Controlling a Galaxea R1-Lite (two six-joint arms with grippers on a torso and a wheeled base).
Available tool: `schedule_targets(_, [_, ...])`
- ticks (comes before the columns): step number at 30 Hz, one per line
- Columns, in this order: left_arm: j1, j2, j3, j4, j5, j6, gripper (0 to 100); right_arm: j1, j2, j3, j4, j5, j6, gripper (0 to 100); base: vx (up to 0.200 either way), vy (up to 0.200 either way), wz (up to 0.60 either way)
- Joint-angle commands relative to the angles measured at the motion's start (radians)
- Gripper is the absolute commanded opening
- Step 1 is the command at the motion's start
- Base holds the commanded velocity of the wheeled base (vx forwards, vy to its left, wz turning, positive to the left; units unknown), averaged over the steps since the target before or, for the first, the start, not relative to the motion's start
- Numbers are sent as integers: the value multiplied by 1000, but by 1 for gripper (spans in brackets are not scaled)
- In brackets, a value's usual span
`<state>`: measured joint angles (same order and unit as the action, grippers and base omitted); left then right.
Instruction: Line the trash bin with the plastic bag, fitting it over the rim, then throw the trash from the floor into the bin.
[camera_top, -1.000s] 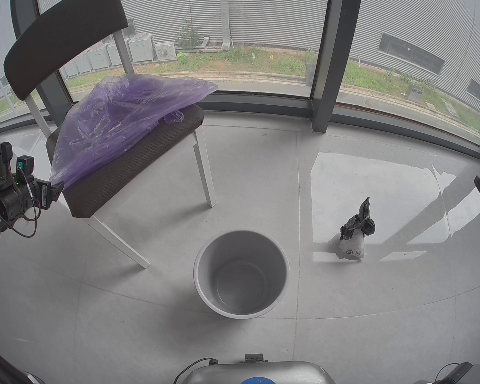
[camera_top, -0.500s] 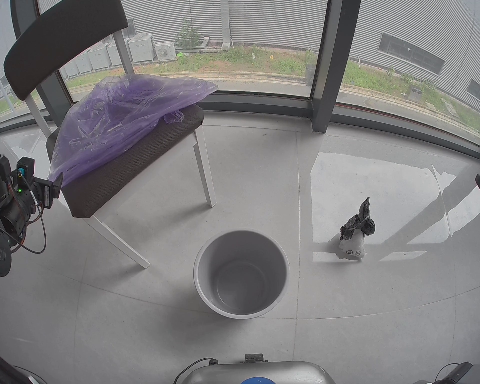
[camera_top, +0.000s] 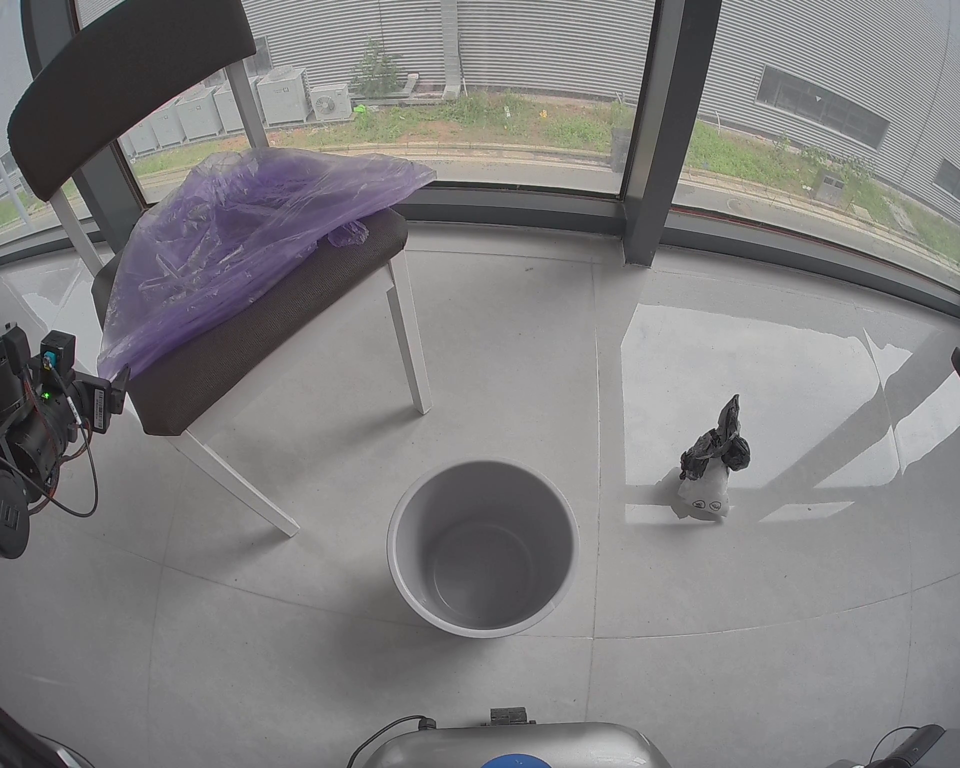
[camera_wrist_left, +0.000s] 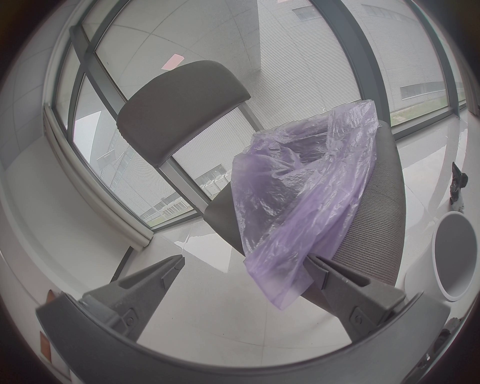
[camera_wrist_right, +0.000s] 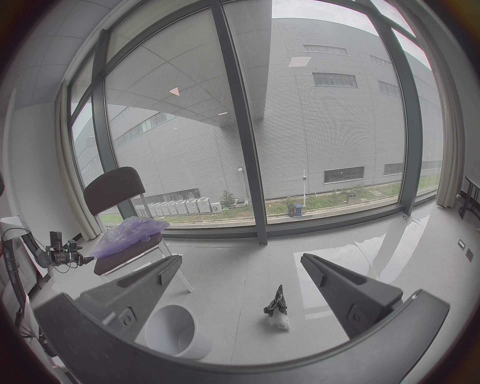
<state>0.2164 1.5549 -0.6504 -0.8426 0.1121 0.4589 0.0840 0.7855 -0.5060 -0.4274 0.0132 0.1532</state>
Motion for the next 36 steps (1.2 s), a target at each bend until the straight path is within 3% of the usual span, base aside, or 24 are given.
schedule_targets(1, [15, 14, -6, 0, -2, 1, 100, 0, 0, 0, -1, 1, 0, 100, 0, 0, 0])
schedule_targets(23, [32, 31, -26, -9, -2, -3, 100, 2, 3, 4, -2, 2, -1, 100, 0, 0, 0])
schedule_targets(24, [32, 31, -26, -9, -3, -3, 0, 3, 3, 6, -2, 2, -1, 100, 0, 0, 0])
schedule_targets(36, [6, 45, -26, -39, 18, -13, 0, 3, 0, 3, -2, 2, -1, 100, 0, 0, 0])
